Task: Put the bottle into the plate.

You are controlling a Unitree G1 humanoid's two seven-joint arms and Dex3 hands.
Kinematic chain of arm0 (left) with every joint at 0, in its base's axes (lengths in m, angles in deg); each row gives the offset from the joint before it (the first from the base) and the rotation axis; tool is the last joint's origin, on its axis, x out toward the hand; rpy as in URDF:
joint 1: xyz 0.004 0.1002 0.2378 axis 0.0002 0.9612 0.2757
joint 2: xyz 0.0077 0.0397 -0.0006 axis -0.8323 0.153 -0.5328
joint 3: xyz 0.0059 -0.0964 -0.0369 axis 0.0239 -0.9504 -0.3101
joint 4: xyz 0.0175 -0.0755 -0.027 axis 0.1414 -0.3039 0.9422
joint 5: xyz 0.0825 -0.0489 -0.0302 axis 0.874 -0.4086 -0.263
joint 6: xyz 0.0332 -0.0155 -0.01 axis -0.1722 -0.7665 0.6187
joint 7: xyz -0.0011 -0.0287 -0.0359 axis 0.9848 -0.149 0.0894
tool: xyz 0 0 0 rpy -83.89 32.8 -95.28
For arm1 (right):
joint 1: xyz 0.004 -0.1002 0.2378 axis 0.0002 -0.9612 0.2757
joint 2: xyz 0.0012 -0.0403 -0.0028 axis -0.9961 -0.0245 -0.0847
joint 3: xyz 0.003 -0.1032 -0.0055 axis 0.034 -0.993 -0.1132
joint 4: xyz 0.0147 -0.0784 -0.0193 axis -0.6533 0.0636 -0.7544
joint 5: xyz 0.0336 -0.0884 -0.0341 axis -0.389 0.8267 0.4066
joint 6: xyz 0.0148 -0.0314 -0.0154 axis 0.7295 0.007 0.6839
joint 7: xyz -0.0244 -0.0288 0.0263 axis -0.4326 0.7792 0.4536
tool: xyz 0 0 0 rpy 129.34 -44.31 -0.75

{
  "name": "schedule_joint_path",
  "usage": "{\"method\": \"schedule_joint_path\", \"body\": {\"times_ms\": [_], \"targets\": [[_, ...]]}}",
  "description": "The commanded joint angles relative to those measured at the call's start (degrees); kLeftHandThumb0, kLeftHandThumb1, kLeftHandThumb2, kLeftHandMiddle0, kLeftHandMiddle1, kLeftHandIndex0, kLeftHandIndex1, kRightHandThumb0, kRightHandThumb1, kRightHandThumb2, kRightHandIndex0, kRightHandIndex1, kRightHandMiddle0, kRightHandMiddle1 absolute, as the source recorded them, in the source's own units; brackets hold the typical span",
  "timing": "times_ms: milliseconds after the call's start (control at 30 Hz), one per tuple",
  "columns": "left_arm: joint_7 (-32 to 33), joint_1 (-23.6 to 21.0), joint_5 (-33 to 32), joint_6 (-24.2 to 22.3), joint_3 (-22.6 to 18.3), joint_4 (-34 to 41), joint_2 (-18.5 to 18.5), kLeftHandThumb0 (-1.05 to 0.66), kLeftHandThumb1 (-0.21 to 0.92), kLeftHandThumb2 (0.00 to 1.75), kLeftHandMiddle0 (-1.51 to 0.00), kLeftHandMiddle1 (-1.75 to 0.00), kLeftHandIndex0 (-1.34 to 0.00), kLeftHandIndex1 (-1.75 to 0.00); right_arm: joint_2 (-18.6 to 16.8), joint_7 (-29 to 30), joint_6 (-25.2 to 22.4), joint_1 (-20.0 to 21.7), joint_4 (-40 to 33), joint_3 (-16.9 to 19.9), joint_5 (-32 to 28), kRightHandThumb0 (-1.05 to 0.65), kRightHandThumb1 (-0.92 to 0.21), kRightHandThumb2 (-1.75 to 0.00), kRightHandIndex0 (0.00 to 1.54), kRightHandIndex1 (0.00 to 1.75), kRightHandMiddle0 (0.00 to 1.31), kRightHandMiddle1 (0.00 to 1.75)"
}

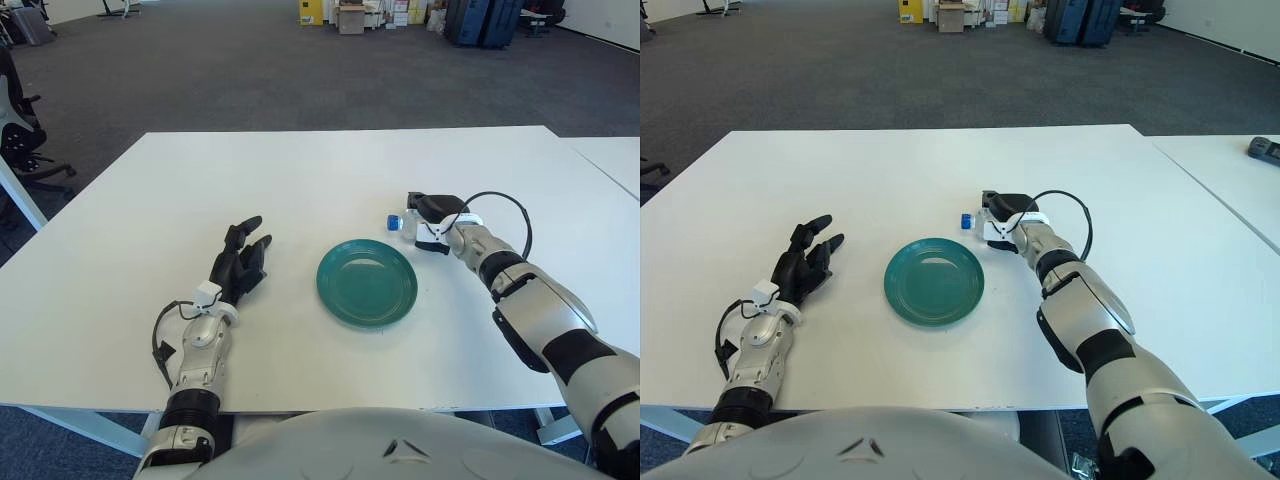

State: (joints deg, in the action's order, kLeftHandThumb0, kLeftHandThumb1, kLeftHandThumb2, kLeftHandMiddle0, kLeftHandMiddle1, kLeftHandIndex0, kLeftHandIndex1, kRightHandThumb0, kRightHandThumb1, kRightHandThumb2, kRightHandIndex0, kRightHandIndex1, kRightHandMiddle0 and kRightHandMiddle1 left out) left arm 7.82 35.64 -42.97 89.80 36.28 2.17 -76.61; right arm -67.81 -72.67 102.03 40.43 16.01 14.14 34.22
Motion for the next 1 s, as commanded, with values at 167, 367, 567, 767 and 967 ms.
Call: {"method": "schedule_joint_path", "body": {"times_ms": [167,367,567,767,967], "targets": [[4.60,-8.02,4.93,-6.07,0.17,-8.77,-2.65,-0.72,0.92,0.80,-0.31,-0.18,0.00,-0.79,2.37,4.14,5.05,-1.59,-3.43,3.48,-3.09,0.00,-0.11,-1.53,0.78,1.67,0.54,1.75],[5.37,-12.50,4.97,-5.64,-0.28,-15.12,-3.46,-0.73,0.92,0.81,-0.32,-0.16,0.00,-0.77,3.38,8.54,8.47,-2.71,-6.29,2.82,-1.95,0.00,-0.14,-1.52,0.75,1.71,0.52,1.75],[4.66,-15.75,4.33,-4.21,-0.72,-19.88,-3.92,-0.73,0.92,0.82,-0.33,-0.15,0.00,-0.75,3.80,8.90,9.97,-3.59,-8.98,2.32,-1.51,0.00,-0.15,-1.51,0.73,1.73,0.51,1.75],[4.25,-16.95,4.13,-3.34,-0.59,-20.87,-3.55,-0.74,0.92,0.82,-0.35,-0.14,0.00,-0.77,4.04,8.54,10.56,-4.83,-11.97,1.56,-0.71,0.00,-0.16,-1.51,0.72,1.74,0.51,1.75],[4.62,-17.62,3.79,-3.14,-0.66,-21.31,-3.00,-0.75,0.92,0.81,-0.37,-0.14,0.00,-0.79,4.86,8.60,12.11,-5.82,-15.50,0.24,0.69,0.00,-0.14,-1.53,0.73,1.75,0.52,1.75]]}}
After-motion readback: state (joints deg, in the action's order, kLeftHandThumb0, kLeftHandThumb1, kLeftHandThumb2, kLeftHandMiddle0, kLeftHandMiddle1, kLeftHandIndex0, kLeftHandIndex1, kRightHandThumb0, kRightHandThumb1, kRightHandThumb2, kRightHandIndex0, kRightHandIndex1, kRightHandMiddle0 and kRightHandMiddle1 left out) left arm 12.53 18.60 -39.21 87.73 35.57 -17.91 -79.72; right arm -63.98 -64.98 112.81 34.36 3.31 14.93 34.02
